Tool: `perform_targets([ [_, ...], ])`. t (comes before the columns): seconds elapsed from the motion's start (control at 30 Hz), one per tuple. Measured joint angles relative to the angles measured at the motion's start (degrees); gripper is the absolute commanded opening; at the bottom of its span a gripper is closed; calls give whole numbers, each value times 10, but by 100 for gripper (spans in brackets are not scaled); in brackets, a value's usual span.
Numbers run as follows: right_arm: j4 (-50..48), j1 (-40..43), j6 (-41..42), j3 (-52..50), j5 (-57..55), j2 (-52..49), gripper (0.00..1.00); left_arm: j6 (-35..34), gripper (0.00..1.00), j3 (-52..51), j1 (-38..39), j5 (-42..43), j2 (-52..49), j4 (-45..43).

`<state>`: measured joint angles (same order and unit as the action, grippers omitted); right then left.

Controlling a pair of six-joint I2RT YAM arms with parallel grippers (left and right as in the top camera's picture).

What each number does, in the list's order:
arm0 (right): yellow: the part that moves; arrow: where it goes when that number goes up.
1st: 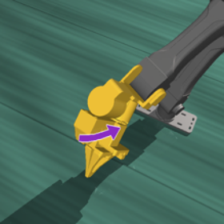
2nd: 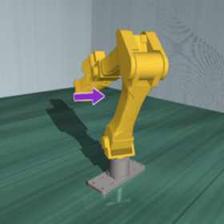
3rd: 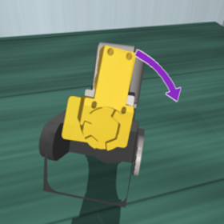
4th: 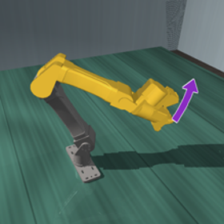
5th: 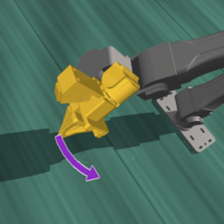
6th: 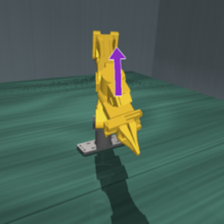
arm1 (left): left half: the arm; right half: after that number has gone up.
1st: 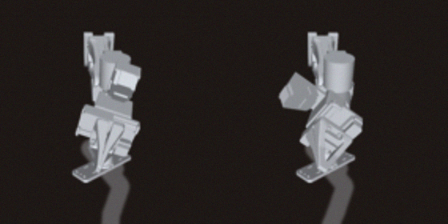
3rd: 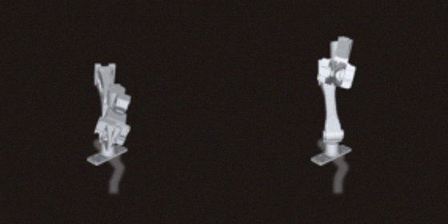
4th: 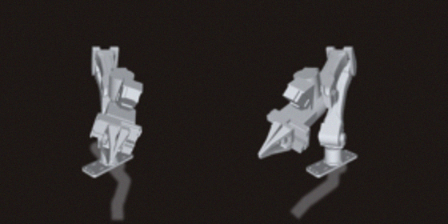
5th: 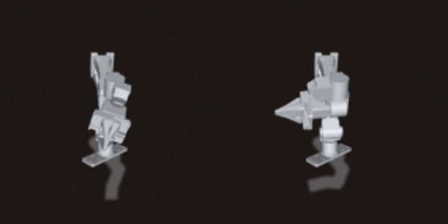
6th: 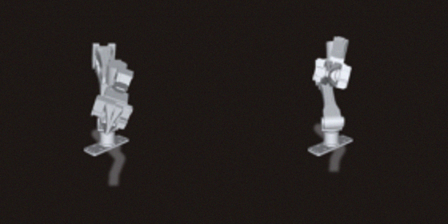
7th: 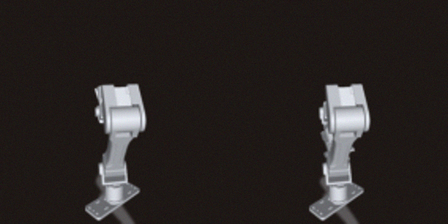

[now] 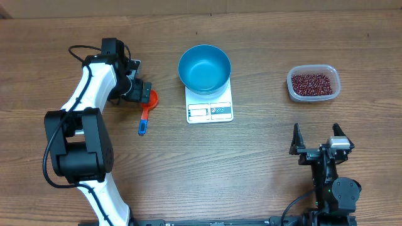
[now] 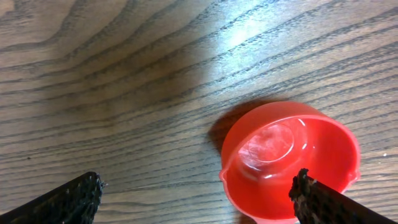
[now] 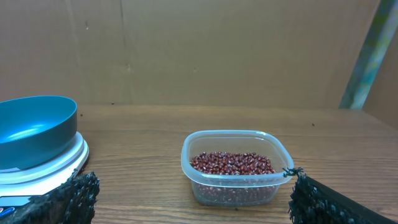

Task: Scoop item into bowl and weigh 150g on scale
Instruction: 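Lower the left gripper and close it on the orange cup's rim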

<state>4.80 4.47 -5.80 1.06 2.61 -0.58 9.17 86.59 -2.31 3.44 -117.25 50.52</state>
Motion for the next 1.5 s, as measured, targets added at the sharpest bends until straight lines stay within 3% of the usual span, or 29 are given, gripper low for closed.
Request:
perform_targets([
  [1.5, 0, 0, 0, 0, 0, 0, 100, 0, 100, -16, 0, 11, 0, -27],
])
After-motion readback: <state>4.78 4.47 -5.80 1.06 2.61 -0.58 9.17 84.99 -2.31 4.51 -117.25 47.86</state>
